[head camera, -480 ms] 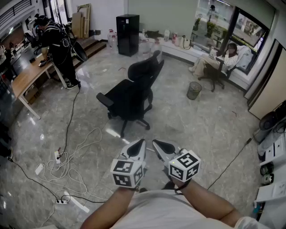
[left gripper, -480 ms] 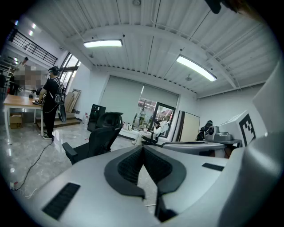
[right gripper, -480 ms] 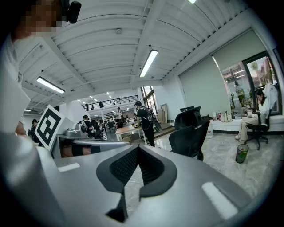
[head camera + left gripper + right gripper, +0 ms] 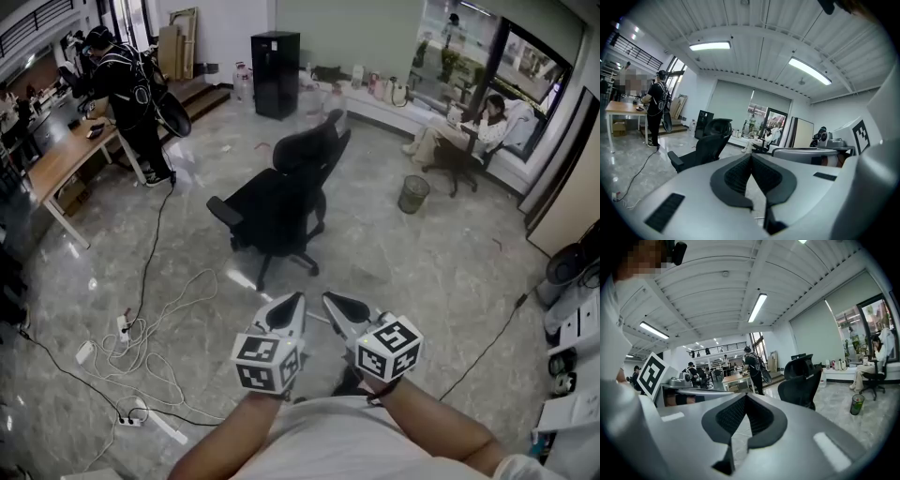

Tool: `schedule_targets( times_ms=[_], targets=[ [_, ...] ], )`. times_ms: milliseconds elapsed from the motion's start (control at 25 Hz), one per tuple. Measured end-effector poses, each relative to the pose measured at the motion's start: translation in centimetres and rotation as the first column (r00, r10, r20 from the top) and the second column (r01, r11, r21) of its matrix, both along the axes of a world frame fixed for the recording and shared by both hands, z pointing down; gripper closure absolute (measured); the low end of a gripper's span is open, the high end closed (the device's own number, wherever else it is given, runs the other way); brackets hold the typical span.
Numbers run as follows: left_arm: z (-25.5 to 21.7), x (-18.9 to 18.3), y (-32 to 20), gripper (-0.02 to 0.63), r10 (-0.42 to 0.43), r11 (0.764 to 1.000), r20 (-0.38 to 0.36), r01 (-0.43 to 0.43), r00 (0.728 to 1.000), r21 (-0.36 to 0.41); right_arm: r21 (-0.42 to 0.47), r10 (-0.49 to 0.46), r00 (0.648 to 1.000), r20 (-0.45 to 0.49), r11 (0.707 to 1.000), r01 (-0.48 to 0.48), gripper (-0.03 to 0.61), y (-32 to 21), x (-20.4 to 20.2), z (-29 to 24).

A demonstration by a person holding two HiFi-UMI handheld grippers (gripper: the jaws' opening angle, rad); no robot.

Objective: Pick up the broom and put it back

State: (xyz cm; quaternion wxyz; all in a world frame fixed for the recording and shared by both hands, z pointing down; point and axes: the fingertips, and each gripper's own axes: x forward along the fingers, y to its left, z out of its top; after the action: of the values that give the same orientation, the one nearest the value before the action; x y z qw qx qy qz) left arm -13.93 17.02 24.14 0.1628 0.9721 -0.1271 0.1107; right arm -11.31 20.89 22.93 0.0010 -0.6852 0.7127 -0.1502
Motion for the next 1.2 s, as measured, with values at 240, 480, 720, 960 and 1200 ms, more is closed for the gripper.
schedule_targets(
  times_ms=[240,480,720,960,1200],
  targets=[
    [1.8,2.7,-1.4,0.606,-0.026,1.000,0.031,0.026,0.999,-0.012,-0.029,-0.016,1.000,0.019,0.999,0.016,0.575,-1.5,3.5,1.6],
    [6.3,6.8,-5.3,0.607,-0.099,0.993,0.114,0.106,0.989,-0.056,-0.087,-0.075,0.995,0.058,0.993,0.080,0.575,-5.6,9.8,6.2],
    [11.4,12.9,-11.6,0.606,-0.189,0.970,0.188,0.214,0.964,-0.119,-0.167,-0.184,0.974,0.133,0.964,0.205,0.575,-12.4,17.1,12.3],
    [16.6,15.8,-17.5,0.606,-0.287,0.930,0.257,0.333,0.923,-0.157,-0.285,-0.298,0.937,0.182,0.896,0.340,0.575,-19.3,21.9,19.9],
    [25.5,13.2,-23.1,0.606,-0.348,0.885,0.315,0.420,0.883,-0.200,-0.420,-0.378,0.904,0.200,0.800,0.428,0.538,-25.6,22.4,31.0]
  ],
)
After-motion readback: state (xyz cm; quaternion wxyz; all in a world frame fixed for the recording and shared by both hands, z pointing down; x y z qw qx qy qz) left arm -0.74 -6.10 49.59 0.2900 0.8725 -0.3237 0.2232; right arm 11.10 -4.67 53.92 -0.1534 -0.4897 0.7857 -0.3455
